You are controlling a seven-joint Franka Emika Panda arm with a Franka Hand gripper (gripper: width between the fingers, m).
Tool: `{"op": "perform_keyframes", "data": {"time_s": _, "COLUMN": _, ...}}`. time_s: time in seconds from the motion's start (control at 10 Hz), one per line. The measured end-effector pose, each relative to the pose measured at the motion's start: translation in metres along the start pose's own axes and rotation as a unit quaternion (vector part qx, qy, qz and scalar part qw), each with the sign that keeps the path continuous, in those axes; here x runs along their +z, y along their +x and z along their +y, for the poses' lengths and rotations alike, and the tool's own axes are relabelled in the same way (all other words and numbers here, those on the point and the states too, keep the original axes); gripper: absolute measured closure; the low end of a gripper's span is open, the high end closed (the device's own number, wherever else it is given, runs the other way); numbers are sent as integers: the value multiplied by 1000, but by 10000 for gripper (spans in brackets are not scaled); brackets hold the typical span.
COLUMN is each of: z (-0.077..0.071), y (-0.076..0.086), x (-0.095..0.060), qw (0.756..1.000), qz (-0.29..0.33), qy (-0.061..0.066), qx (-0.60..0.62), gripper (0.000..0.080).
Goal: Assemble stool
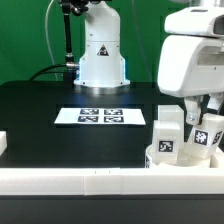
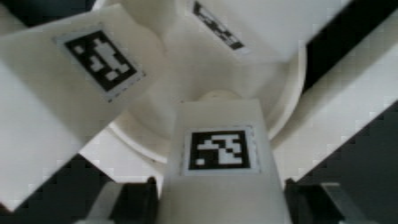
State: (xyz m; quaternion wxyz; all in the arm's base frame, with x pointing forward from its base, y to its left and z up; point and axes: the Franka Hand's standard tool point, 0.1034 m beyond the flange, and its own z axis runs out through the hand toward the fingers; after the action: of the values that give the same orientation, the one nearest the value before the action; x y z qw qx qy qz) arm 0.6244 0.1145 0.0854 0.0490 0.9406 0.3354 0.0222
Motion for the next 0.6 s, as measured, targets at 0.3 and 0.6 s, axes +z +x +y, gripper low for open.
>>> {"op": "perform_keyframes", "data": {"time_s": 0.3, "z": -1, "y": 0, "x": 0, "qw": 993, "qz": 1, "qy": 1, "qx": 115, "gripper": 462}}
{"op": "perform_keyframes", "data": {"time_s": 0.6, "z": -4, "y": 0, "x": 0, "qw": 958, "qz": 7, "qy": 12, "qx": 288, "gripper": 462}}
